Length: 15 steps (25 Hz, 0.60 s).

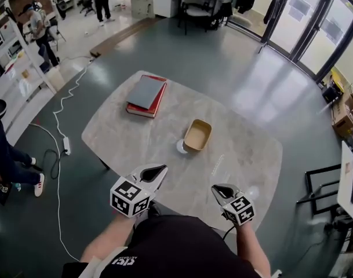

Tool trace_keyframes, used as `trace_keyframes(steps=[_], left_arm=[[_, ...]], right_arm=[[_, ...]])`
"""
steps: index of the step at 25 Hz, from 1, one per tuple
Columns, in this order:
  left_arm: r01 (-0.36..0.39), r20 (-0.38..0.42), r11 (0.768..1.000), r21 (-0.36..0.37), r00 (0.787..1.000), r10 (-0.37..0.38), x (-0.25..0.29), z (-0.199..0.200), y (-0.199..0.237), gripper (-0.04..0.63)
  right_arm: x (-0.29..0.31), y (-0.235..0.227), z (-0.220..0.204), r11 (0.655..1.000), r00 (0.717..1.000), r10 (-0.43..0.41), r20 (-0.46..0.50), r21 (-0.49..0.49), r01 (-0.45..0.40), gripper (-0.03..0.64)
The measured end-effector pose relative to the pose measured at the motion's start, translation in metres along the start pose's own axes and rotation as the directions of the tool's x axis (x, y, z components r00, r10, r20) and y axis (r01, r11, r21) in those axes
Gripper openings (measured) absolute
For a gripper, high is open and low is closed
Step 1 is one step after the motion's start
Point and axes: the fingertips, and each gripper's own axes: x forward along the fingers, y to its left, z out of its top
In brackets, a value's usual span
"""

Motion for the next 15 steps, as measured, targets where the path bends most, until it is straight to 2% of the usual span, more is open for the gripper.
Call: trace_keyframes(steps=[7, 12, 15], left_arm=[[0.002, 0.021, 1.000, 0.030, 1.000, -0.003, 0.017, 0.031, -0.022, 0.002], [0.021, 0.030, 0.996, 0.082, 0.999, -0.023, 0.019, 0.049, -0.037, 0.002], [0.025, 0.049, 0.994, 0.106, 0.998, -0.030, 0.016, 0.065, -0.043, 0.002]], right_arm=[[-0.070, -0.036, 0.032, 0.995, 0.983, -0.085, 0.164, 0.057, 0.077, 0.017], [-0.093, -0.040, 0.052, 0.993, 0.958, -0.088, 0.272, 0.104, 0.061, 0.017], [-0.106, -0.039, 0.065, 0.994, 0.942, -0.091, 0.322, 0.094, 0.064, 0.017]])
